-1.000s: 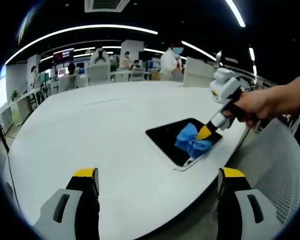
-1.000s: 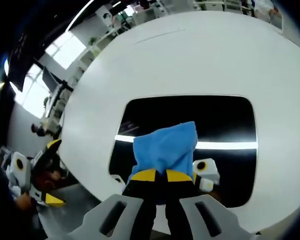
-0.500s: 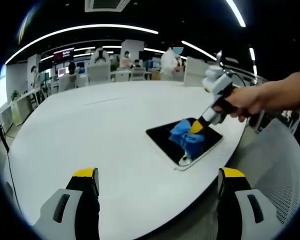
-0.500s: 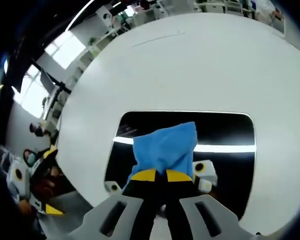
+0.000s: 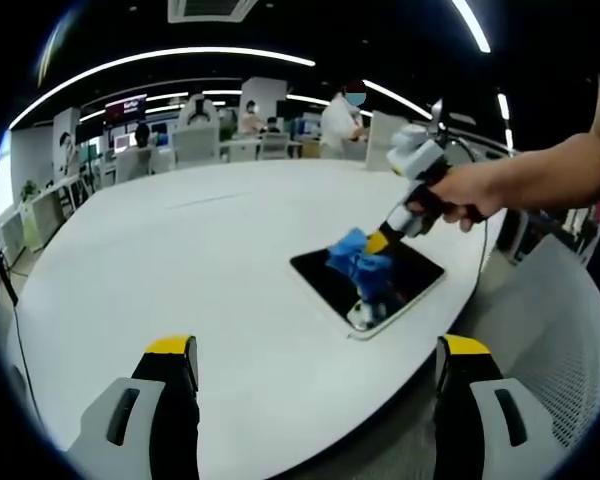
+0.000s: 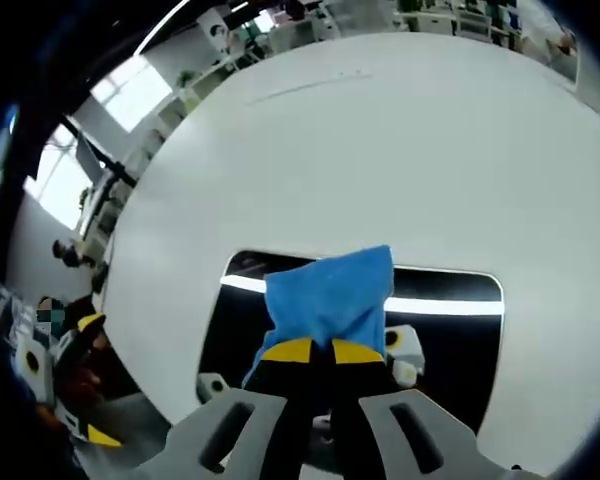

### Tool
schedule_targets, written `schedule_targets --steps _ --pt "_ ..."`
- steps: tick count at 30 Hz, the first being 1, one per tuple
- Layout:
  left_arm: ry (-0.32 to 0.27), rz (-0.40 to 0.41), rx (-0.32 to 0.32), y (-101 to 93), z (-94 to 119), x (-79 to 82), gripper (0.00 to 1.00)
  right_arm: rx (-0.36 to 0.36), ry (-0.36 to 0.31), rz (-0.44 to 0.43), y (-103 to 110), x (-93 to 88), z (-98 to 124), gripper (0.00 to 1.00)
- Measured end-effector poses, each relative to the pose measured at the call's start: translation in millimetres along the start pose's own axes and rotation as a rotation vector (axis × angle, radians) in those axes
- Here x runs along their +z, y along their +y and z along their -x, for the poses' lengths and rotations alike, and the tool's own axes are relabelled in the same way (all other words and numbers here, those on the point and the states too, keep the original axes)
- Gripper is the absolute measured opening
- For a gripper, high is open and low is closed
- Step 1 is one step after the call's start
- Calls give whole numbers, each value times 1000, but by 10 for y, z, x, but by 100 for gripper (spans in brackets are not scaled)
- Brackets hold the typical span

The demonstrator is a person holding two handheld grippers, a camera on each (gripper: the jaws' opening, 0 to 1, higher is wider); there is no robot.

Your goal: Wipe the mirror surface with the cleaning cloth until all visible marks leave the cleaned area.

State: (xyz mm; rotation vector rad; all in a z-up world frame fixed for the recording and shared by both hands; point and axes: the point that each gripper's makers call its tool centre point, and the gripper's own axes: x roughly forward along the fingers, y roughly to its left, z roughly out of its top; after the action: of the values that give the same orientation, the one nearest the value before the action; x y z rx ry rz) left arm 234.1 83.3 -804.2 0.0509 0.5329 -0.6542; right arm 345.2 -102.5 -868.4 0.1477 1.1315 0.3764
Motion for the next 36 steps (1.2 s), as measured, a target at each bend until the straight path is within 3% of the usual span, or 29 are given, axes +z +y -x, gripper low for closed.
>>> schedule_targets --steps 22,36 --pt "-5 6 10 24 -2 3 99 -22 -4 -12 -55 354 -143 0" --pt "-9 7 14 25 2 20 99 -9 7 -10 -79 393 -205 0"
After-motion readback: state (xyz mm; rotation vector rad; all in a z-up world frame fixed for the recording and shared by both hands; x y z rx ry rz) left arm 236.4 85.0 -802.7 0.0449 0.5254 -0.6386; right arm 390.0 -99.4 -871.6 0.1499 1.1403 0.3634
